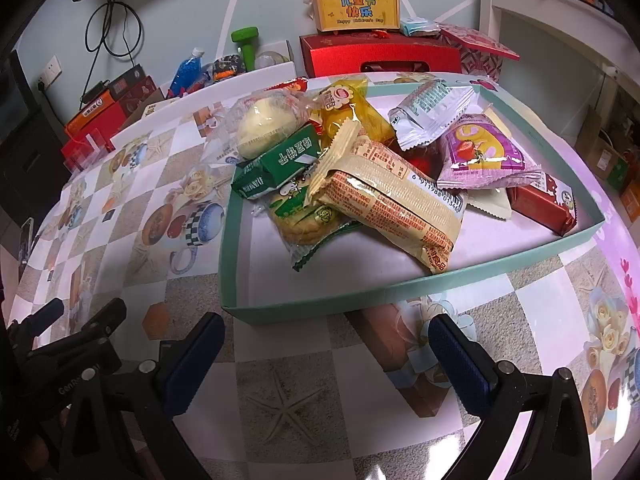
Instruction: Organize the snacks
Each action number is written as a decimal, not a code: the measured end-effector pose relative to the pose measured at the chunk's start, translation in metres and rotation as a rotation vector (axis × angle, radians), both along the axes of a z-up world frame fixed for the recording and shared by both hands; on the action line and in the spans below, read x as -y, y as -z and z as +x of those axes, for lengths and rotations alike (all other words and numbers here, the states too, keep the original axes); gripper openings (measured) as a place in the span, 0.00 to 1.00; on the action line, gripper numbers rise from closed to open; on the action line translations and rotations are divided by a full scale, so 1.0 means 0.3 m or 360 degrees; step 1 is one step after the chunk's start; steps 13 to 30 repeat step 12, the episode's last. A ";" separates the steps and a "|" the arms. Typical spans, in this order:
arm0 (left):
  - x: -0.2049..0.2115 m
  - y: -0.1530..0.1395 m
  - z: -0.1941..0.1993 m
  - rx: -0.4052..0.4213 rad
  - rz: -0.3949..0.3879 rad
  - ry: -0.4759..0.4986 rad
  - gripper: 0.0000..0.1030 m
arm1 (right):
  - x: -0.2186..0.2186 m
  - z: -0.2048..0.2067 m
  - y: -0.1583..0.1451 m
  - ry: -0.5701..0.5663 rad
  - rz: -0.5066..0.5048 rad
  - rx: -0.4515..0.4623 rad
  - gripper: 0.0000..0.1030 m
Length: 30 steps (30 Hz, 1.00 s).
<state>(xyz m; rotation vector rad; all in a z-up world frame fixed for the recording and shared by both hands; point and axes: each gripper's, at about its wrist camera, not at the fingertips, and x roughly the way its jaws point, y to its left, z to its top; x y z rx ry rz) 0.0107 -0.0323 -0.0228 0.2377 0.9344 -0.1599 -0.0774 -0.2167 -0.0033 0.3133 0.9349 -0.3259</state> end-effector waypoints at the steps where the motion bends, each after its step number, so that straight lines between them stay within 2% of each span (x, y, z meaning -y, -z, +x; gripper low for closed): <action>1: 0.001 0.000 0.001 0.0000 0.0001 0.0001 0.98 | 0.000 0.000 0.000 0.0000 0.0000 0.0000 1.00; 30: -0.008 -0.006 -0.005 0.0016 -0.0006 0.0005 0.98 | 0.002 -0.001 0.000 0.0000 -0.0001 0.0000 1.00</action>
